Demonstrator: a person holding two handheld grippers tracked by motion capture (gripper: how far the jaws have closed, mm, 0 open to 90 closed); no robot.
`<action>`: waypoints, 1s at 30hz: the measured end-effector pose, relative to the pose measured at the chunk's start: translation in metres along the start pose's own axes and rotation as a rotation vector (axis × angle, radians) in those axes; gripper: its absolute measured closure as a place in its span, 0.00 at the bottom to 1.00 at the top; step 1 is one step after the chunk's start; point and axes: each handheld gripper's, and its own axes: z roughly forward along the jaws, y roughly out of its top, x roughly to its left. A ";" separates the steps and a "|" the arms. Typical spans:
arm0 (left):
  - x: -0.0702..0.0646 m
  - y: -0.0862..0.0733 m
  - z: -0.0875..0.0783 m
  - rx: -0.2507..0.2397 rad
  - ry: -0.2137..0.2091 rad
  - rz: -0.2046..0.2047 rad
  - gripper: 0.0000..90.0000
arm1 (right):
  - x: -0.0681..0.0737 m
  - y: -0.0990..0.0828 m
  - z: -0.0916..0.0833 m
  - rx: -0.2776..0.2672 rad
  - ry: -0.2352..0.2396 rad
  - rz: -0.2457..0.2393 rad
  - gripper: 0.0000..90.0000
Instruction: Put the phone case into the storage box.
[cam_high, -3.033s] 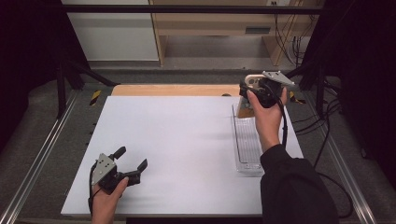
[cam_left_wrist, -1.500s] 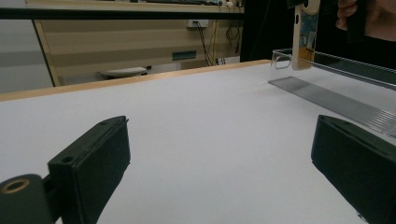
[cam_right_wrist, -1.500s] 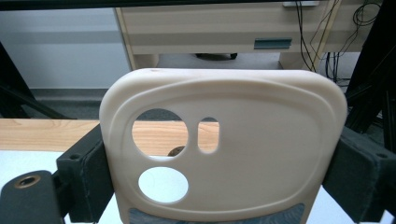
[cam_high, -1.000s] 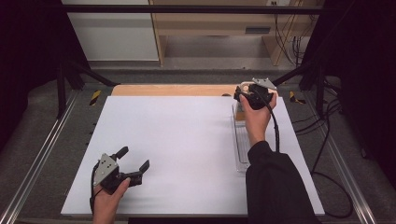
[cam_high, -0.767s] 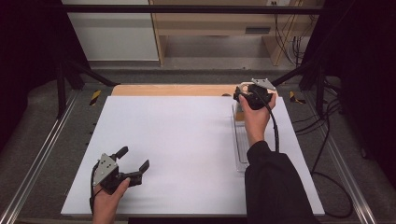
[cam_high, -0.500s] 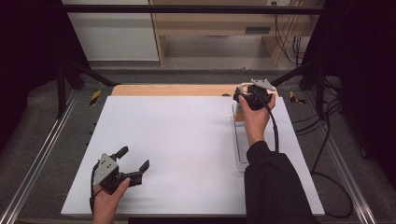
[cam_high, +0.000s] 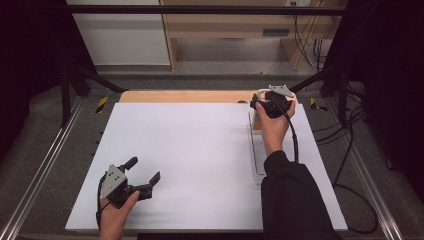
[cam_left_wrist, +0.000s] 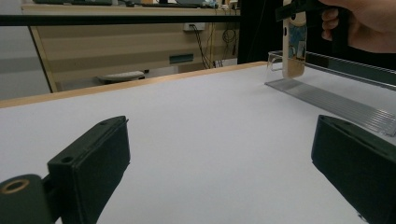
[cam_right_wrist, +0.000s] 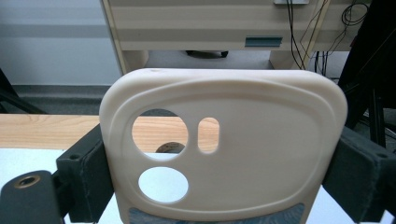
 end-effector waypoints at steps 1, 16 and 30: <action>0.000 0.000 0.000 0.000 0.000 0.000 0.05 | 0.000 0.000 0.000 0.001 -0.001 -0.002 0.12; 0.000 0.000 0.000 0.000 -0.001 -0.002 0.05 | 0.004 -0.002 0.002 0.002 0.002 -0.014 0.12; -0.001 0.000 0.000 0.001 -0.003 0.003 0.05 | 0.005 -0.004 0.005 -0.001 -0.017 -0.011 0.12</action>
